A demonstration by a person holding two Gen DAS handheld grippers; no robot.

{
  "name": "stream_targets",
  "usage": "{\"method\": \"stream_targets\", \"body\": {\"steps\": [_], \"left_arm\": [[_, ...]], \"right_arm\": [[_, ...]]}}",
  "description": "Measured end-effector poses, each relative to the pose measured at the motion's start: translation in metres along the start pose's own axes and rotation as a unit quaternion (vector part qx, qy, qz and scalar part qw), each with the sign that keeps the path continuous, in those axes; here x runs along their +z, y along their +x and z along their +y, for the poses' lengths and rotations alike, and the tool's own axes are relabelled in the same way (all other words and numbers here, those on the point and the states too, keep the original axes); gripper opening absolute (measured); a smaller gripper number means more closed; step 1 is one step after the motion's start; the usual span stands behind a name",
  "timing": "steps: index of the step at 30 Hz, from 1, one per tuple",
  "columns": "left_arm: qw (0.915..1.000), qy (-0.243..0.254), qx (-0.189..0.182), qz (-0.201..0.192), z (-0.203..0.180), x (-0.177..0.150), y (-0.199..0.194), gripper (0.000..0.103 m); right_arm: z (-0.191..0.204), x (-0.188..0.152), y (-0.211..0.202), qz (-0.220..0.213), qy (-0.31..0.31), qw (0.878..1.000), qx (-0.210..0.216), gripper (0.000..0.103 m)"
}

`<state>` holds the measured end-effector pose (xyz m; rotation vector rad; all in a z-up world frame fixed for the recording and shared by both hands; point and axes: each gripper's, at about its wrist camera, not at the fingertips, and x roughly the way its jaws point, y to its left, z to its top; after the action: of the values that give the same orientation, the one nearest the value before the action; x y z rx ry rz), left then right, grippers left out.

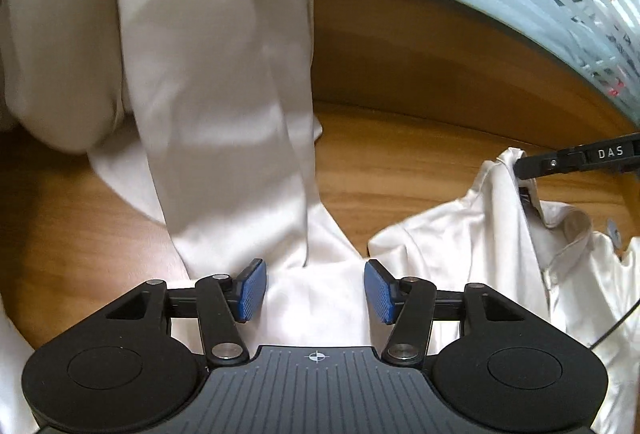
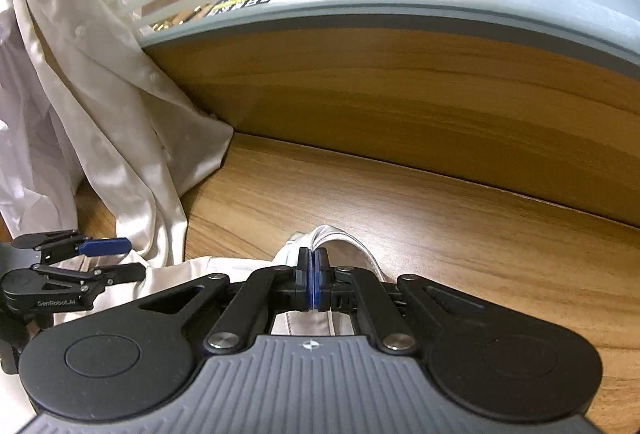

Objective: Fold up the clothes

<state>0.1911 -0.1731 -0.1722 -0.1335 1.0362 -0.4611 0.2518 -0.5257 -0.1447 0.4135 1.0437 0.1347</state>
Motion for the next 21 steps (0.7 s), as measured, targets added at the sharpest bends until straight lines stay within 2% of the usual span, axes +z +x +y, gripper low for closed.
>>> {"method": "stream_targets", "body": {"steps": [3,7,9,11,13,14,18,21], "left_arm": [[1.0,0.004,-0.001,0.005,0.001,-0.007,0.0,0.057],[0.9986,-0.01,-0.05,-0.015,-0.003,-0.008,-0.007,0.059],[0.9987,0.006,-0.049,-0.011,-0.011,-0.007,-0.003,0.065],[0.9988,0.024,-0.042,-0.005,-0.018,-0.008,0.003,0.063],[0.9986,0.051,-0.015,0.004,-0.025,-0.01,0.011,0.02],[0.9986,0.053,-0.002,0.002,-0.026,-0.011,0.011,0.004],[0.9973,0.04,0.056,-0.026,-0.025,-0.01,-0.001,0.003],[0.9937,0.027,0.105,-0.029,-0.021,-0.01,-0.011,0.003]], "right_arm": [[0.002,0.0,0.001,0.002,-0.002,1.0,-0.004,0.001],[0.004,0.0,0.001,0.003,-0.002,1.0,-0.009,0.001],[0.004,0.0,0.001,0.004,-0.002,1.0,-0.011,0.001],[0.004,0.0,0.001,0.005,-0.003,1.0,-0.014,0.001],[0.006,0.0,0.0,0.006,-0.004,1.0,-0.016,0.001],[0.006,0.0,-0.002,0.006,-0.005,1.0,-0.017,0.001],[0.008,0.001,-0.006,0.009,-0.011,1.0,-0.026,0.001],[0.009,0.002,-0.007,0.01,-0.017,0.999,-0.031,0.001]]}}
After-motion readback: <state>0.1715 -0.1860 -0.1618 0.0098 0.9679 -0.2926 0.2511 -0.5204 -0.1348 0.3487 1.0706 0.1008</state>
